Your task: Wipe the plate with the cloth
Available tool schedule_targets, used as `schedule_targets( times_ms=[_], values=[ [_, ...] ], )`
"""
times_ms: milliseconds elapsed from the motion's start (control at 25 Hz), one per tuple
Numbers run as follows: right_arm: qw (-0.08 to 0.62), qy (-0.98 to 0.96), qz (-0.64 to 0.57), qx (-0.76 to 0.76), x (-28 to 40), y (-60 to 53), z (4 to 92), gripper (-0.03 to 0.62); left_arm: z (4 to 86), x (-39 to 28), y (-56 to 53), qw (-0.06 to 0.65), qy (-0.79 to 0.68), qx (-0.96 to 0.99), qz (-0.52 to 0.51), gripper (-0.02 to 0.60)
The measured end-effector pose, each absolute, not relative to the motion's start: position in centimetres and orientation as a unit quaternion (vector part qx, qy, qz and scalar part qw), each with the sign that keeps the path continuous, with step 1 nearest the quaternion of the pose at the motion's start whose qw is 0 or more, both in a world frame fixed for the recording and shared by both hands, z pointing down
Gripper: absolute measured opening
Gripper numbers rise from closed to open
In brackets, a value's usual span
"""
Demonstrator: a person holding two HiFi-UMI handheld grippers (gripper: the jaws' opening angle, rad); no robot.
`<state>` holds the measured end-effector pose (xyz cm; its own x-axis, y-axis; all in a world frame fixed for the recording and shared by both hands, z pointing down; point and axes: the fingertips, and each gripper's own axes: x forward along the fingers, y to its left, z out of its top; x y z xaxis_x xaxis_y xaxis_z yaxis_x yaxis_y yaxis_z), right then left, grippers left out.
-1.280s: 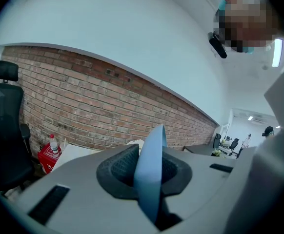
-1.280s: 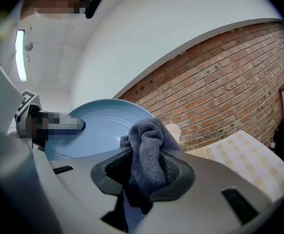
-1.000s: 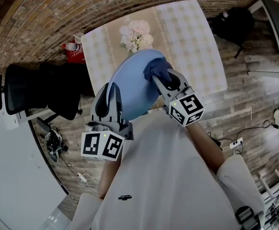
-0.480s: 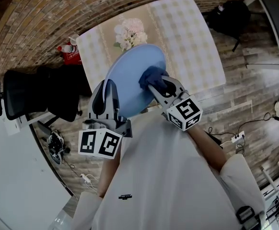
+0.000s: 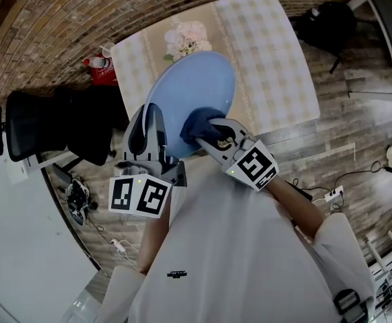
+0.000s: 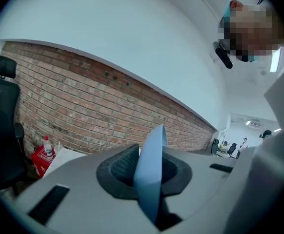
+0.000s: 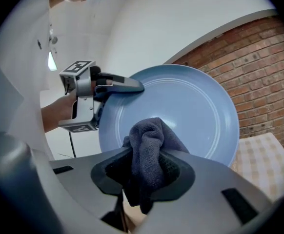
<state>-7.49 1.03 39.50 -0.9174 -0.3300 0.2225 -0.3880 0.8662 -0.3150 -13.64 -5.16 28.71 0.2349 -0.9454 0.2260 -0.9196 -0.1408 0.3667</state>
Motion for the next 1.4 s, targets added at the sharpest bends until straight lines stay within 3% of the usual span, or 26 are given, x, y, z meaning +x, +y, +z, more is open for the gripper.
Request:
schedule_targets(
  times_ms=[640,1400],
  values=[
    [0.061,-0.983,0.143,0.100,-9.7,3.7,36.6,0.117,29.6,-12.5,-5.0,0.223,-0.615,0.756,-0.026,0.048],
    [0.024,-0.983,0.131,0.125,-9.5,2.0,34.3,0.117,31.4,-11.3,-3.4,0.227,-0.611,0.758,0.001,0.048]
  ],
)
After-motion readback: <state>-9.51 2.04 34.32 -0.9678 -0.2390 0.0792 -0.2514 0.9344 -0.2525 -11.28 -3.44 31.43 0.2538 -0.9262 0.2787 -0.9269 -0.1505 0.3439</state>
